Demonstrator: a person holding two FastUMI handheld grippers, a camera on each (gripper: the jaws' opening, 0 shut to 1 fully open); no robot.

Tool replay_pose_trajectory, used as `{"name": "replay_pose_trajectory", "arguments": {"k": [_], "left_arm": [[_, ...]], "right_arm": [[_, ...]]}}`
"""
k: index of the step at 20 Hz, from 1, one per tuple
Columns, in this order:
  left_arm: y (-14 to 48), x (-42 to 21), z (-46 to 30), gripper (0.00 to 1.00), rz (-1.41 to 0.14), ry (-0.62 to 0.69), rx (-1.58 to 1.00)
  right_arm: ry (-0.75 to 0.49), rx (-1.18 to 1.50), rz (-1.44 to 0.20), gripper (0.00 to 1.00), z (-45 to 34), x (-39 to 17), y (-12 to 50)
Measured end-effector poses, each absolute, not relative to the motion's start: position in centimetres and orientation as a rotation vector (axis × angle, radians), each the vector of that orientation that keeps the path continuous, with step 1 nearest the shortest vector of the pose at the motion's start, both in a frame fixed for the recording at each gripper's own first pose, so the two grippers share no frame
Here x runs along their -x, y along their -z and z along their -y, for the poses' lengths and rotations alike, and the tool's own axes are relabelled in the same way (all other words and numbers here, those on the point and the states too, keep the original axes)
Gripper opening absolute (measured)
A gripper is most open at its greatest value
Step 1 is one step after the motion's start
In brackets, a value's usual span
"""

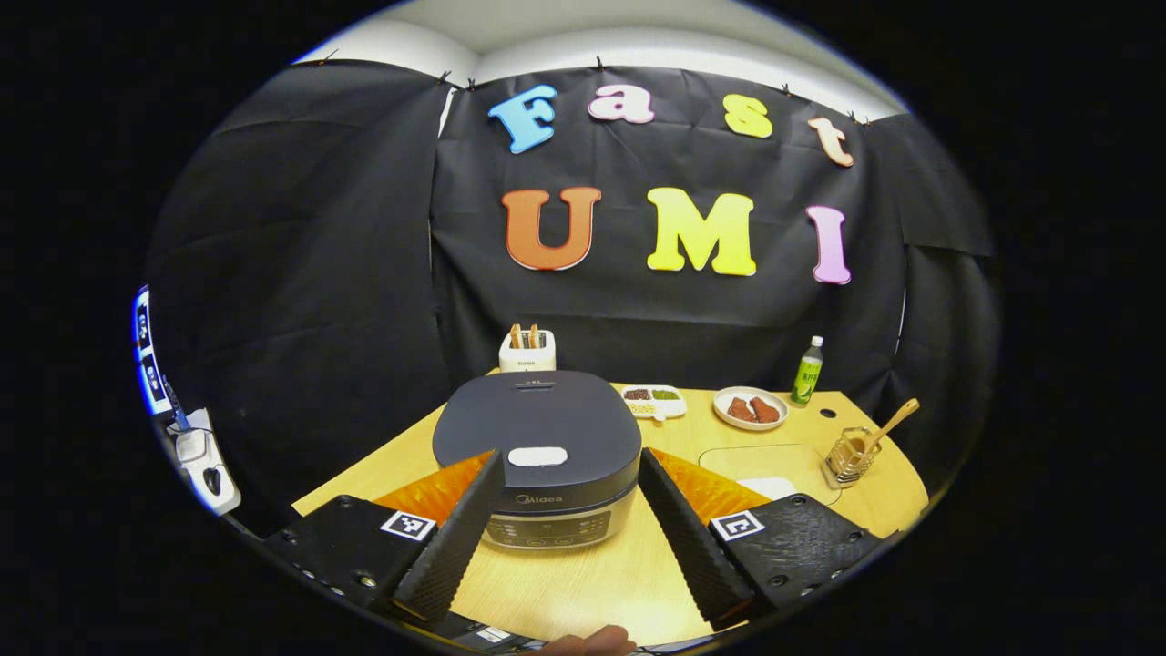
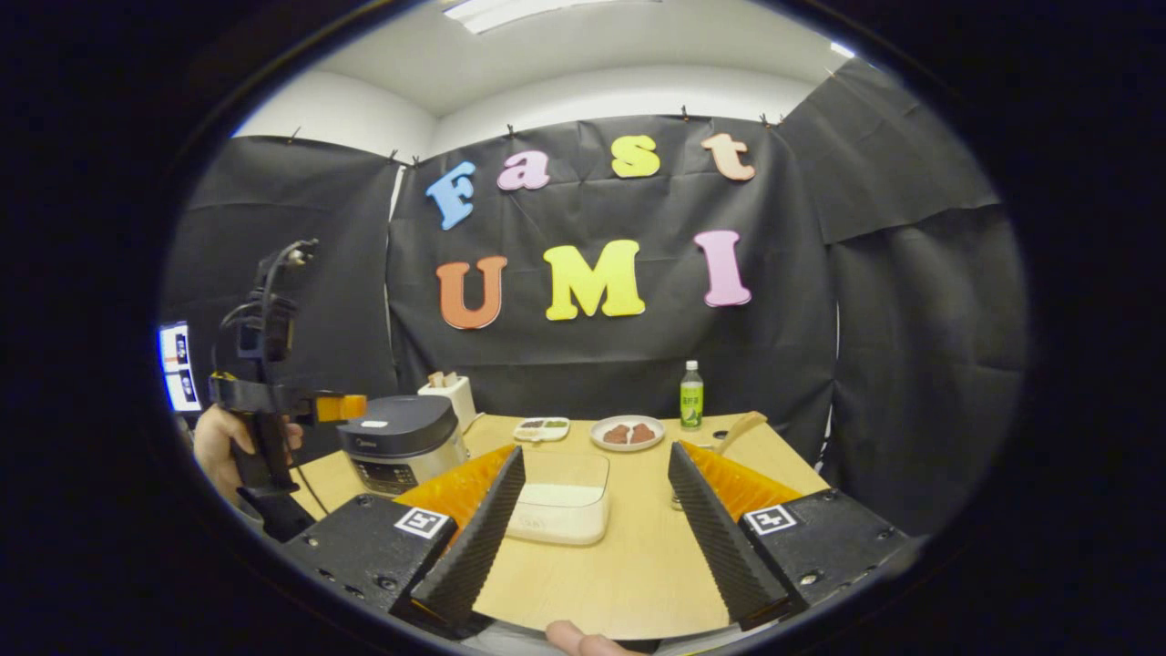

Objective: Close the left gripper, press the button to open the rice cooker; take a wooden spoon from the chopstick holder with the right hand, scoop a spoonful of rice and pour it into the rice cooker, then put the wooden spoon back into the chopstick holder.

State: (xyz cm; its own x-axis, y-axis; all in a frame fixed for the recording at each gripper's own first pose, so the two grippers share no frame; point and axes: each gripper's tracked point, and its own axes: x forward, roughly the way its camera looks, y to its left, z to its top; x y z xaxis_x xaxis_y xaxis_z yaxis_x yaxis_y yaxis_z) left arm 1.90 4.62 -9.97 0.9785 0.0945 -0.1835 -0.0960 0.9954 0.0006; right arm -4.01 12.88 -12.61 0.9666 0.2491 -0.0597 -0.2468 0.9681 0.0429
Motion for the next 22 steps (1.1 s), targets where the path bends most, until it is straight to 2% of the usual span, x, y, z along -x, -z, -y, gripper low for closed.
{"name": "replay_pose_trajectory", "arguments": {"k": [1, 2, 3, 5, 6, 7, 8, 9, 10, 11, 14, 17, 18, 19, 21, 22], "left_arm": [[9.7, -0.7, -4.3, 0.94, -0.166, -0.087, 0.018], [9.1, 0.4, -3.9, 0.94, -0.143, -0.076, 0.025], [8.3, 1.4, -3.4, 0.94, -0.115, -0.066, 0.029], [6.9, 3.2, -2.5, 0.95, -0.068, -0.037, 0.019], [6.4, 3.9, -2.3, 0.95, -0.05, -0.032, 0.006], [6.0, 4.7, -2.2, 0.94, -0.035, -0.033, -0.007], [5.8, 5.4, -2.0, 0.94, -0.027, -0.034, -0.013], [5.4, 6.1, -1.7, 0.94, -0.016, -0.033, -0.016], [5.2, 6.8, -1.4, 0.94, -0.006, -0.031, -0.016], [4.9, 7.4, -1.2, 0.94, 0.01, -0.03, -0.016], [4.7, 8.9, -0.5, 0.94, 0.054, -0.03, -0.037], [5.9, 10.4, 0.4, 0.95, 0.061, -0.023, -0.06], [6.0, 10.7, 0.6, 0.95, 0.067, -0.027, -0.064], [6.2, 11.5, 0.6, 0.94, 0.076, -0.031, -0.068], [6.1, 11.7, 1.3, 0.95, 0.088, -0.029, -0.07], [6.0, 11.8, 1.4, 0.95, 0.094, -0.03, -0.066]], "right_arm": [[-0.24, -0.036, -0.059, 1.0, -12.5, 3.8, 12.3], [-0.226, -0.04, -0.057, 1.0, -11.9, 3.5, 12.1], [-0.215, -0.046, -0.054, 0.93, -11.6, 3.4, 11.9], [-0.203, -0.046, -0.047, 0.92, -11.0, 3.3, 11.4], [-0.191, -0.048, -0.042, 0.92, -10.5, 3.1, 11.1], [-0.182, -0.053, -0.038, 1.0, -10.2, 3.1, 10.8], [-0.18, -0.057, -0.035, 0.92, -10.2, 3.3, 10.5], [-0.181, -0.06, -0.031, 1.0, -10.0, 3.3, 10.2], [-0.179, -0.062, -0.026, 0.93, -9.8, 3.4, 9.8], [-0.17, -0.064, -0.019, 1.0, -9.4, 3.5, 9.3], [-0.118, -0.095, -0.003, 1.0, -7.9, 3.8, 8.5], [-0.119, -0.092, 0.013, 1.0, -7.9, 4.8, 8.3], [-0.118, -0.091, 0.023, 0.92, -7.8, 5.1, 8.0], [-0.116, -0.094, 0.033, 1.0, -7.7, 5.4, 7.6], [-0.12, -0.085, 0.052, 1.0, -7.9, 6.2, 7.0], [-0.124, -0.081, 0.064, 0.92, -8.0, 6.5, 6.6]]}}
